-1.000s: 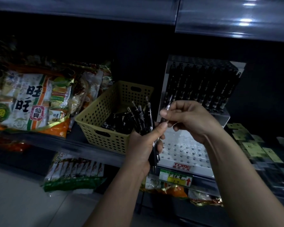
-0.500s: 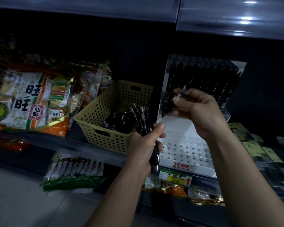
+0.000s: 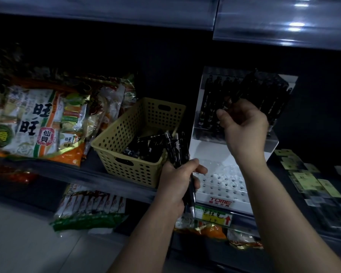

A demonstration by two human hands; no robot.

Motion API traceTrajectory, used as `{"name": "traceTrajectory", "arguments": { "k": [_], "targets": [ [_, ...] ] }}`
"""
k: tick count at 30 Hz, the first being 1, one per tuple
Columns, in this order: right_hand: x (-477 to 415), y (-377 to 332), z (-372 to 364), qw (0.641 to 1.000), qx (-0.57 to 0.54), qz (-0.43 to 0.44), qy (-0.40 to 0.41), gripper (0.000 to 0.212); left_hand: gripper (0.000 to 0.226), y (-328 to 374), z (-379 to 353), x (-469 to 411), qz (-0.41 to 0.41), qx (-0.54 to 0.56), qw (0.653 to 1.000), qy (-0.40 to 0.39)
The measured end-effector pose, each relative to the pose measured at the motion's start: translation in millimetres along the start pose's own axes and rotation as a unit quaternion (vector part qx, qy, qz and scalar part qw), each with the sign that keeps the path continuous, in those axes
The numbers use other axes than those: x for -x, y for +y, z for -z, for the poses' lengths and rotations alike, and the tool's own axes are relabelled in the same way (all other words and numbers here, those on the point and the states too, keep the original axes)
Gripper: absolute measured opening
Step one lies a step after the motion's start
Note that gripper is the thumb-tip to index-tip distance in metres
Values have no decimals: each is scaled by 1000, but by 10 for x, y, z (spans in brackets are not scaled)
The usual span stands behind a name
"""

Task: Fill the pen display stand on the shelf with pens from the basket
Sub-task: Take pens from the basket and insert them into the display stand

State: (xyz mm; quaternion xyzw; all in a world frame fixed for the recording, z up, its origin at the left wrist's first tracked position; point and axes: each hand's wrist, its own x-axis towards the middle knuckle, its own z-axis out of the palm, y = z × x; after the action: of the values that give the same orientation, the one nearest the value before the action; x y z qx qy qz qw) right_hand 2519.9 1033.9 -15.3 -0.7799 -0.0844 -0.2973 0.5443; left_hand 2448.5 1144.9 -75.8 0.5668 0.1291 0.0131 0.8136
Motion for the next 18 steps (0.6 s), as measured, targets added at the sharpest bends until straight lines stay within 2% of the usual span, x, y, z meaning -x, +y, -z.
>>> {"name": "traceTrajectory", "arguments": {
  "k": [4, 7, 12, 18],
  "targets": [
    [17, 22, -93, 998, 64, 17, -8, 12, 17, -11, -12, -8, -3, 6, 1000, 3],
    [29, 22, -138, 996, 91, 14, -6, 34, 20, -19, -16, -19, 2, 13, 1000, 7],
    [61, 113, -178, 989, 149, 16, 5, 20, 22, -13, -3, -27, 5, 17, 1000, 14],
    [70, 152, -186, 968, 246, 42, 24, 24, 15, -8, 9, -27, 6, 20, 1000, 16]
  ]
}}
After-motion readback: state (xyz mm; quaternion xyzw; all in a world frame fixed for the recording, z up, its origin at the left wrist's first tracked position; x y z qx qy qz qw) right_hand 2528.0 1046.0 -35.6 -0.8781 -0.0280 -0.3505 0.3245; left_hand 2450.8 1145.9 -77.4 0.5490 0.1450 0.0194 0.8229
